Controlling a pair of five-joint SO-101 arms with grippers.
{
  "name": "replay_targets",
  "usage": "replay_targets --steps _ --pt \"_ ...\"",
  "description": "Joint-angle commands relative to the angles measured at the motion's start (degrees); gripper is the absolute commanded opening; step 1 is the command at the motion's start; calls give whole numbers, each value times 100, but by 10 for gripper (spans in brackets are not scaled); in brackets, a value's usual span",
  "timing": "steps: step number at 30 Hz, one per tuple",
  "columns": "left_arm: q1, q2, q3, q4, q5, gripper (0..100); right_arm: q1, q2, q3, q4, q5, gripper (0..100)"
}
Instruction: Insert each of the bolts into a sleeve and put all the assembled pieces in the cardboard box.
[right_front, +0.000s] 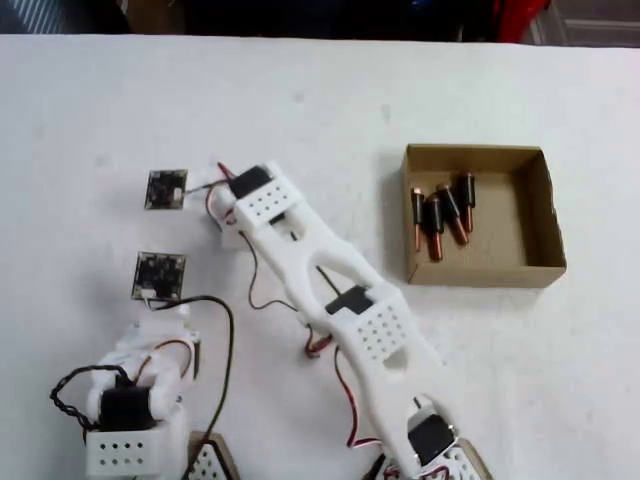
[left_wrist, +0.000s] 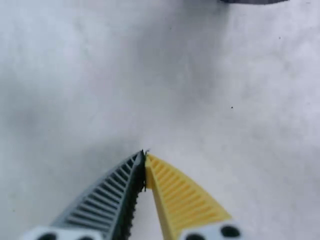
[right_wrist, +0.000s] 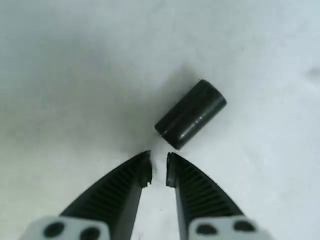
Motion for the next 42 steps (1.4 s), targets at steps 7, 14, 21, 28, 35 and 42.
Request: replay_targets --steps 7,14,21,28,35,42 --pt "40 -57 -18 44 -62 25 -224 -1481 -158 567 -1029 90" --pt "40 -57 -18 44 -62 25 -321 -1314 -756 611 -1521 94" --pt "40 -57 -18 44 -62 25 -312 -409 -1433 611 -1767 91" --pt "40 -57 -18 44 -62 25 -303 418 -2171 611 -2127 91" --pt "40 -57 -18 44 -62 25 -303 1112 -2470 576 -2127 91" --pt "40 -57 -18 44 -62 25 -207 1745 -3033 602 -2127 87"
